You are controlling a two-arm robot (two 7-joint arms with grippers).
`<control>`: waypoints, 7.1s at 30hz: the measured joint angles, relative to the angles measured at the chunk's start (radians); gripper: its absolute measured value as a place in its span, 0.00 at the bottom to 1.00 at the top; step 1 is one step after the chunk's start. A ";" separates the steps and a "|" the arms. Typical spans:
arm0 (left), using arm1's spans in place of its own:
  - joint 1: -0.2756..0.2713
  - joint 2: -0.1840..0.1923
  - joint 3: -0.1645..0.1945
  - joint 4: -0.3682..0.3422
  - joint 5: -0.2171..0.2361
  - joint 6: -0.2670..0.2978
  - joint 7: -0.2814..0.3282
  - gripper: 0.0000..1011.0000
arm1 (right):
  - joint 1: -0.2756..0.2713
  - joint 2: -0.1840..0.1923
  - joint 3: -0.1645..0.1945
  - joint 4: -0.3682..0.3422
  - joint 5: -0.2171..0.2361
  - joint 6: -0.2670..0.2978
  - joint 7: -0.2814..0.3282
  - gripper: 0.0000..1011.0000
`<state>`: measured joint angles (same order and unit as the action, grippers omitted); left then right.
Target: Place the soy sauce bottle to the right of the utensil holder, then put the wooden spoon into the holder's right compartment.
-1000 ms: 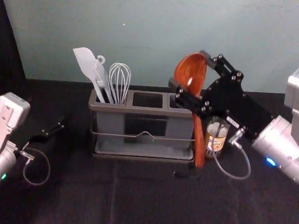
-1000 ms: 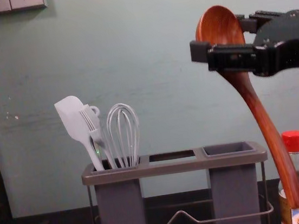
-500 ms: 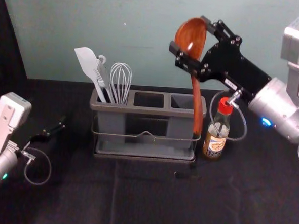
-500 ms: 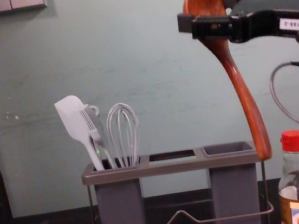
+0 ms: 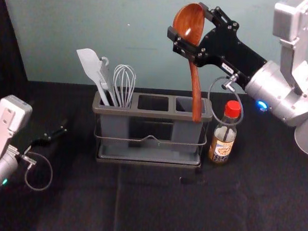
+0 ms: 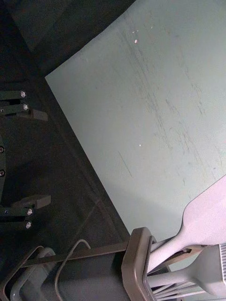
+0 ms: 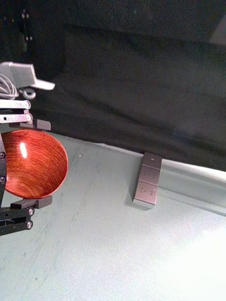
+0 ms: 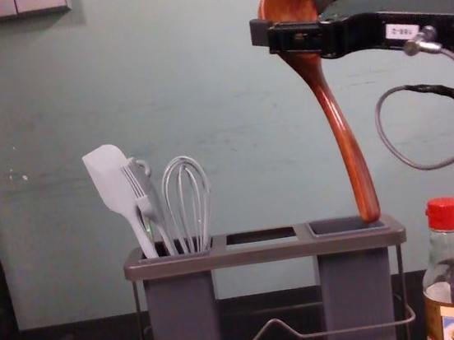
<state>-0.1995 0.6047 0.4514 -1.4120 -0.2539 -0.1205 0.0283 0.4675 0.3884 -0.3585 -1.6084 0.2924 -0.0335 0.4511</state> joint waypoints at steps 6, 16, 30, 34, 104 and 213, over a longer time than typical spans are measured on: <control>0.000 0.000 0.000 0.000 0.000 0.000 0.000 1.00 | 0.045 -0.023 -0.018 0.047 -0.032 0.009 -0.026 0.84; 0.000 0.000 0.000 0.000 0.000 0.000 0.000 1.00 | 0.100 -0.060 -0.030 0.140 -0.071 0.000 -0.044 0.84; 0.000 0.000 0.000 0.000 0.000 0.000 0.000 1.00 | 0.135 -0.097 -0.038 0.243 -0.126 -0.017 -0.065 0.84; 0.000 0.000 0.000 0.000 0.000 0.000 0.000 1.00 | 0.133 -0.101 -0.037 0.254 -0.133 -0.019 -0.064 0.84; 0.000 0.000 0.000 0.000 0.000 0.000 0.000 1.00 | 0.014 0.032 -0.057 0.124 0.003 0.170 0.006 0.84; 0.000 0.000 0.000 0.000 0.000 0.000 0.000 1.00 | -0.600 -0.007 0.167 -0.135 -0.264 -0.207 -0.397 0.99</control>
<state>-0.1996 0.6047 0.4514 -1.4119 -0.2539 -0.1205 0.0283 -0.1321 0.3814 -0.1913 -1.7435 0.0280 -0.2408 0.0545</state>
